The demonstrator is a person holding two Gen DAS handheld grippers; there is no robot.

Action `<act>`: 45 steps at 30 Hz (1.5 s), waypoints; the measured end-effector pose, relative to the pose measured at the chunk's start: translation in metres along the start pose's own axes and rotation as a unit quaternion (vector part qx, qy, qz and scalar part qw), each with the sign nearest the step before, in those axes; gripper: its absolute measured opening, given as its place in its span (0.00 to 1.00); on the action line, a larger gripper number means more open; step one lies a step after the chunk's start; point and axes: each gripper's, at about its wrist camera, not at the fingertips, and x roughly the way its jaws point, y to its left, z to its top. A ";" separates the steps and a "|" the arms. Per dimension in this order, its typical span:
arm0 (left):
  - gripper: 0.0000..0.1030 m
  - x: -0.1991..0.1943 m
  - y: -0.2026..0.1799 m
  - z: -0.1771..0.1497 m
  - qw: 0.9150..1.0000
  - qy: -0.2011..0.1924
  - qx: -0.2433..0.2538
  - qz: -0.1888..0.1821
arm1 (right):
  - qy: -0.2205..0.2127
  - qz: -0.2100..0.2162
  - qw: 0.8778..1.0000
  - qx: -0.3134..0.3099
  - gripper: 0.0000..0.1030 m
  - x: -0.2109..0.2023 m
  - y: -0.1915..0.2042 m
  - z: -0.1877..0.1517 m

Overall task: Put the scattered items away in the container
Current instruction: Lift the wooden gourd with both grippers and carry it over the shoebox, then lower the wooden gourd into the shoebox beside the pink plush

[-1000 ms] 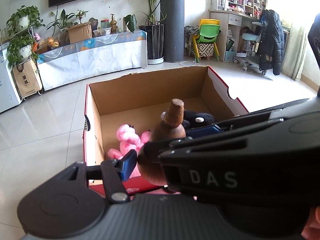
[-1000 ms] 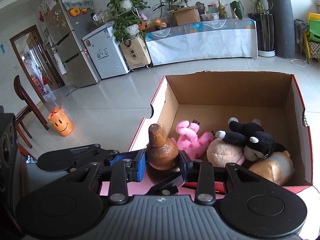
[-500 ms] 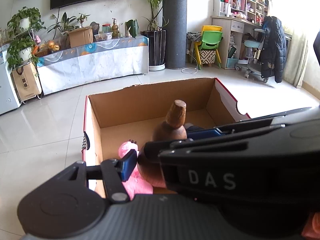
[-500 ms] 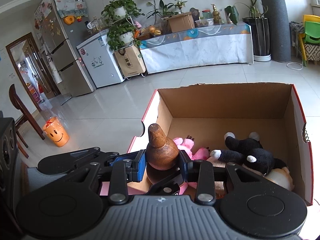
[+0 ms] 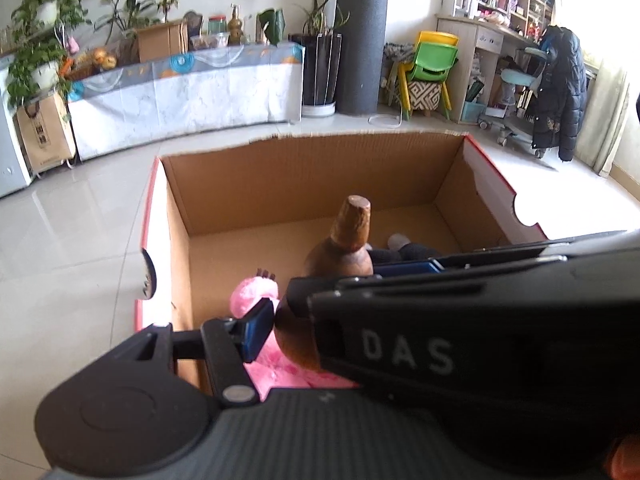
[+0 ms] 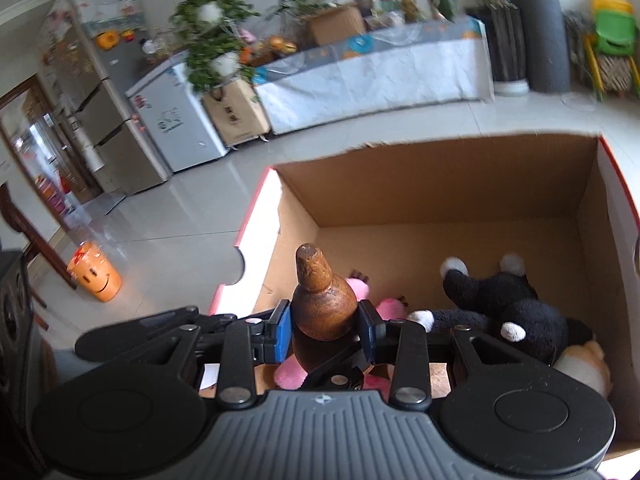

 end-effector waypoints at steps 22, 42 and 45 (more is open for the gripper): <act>0.58 0.036 0.030 -0.014 0.996 0.059 -0.069 -0.010 | 0.033 -0.011 0.997 0.068 0.36 0.033 -0.021 0.000; 0.90 0.019 0.043 -0.002 0.990 0.041 -0.131 0.002 | -0.027 -0.084 0.994 0.072 0.36 0.012 -0.026 0.008; 0.95 0.014 0.042 0.001 0.991 0.034 -0.126 0.016 | -0.029 -0.095 0.992 0.081 0.36 0.006 -0.031 0.010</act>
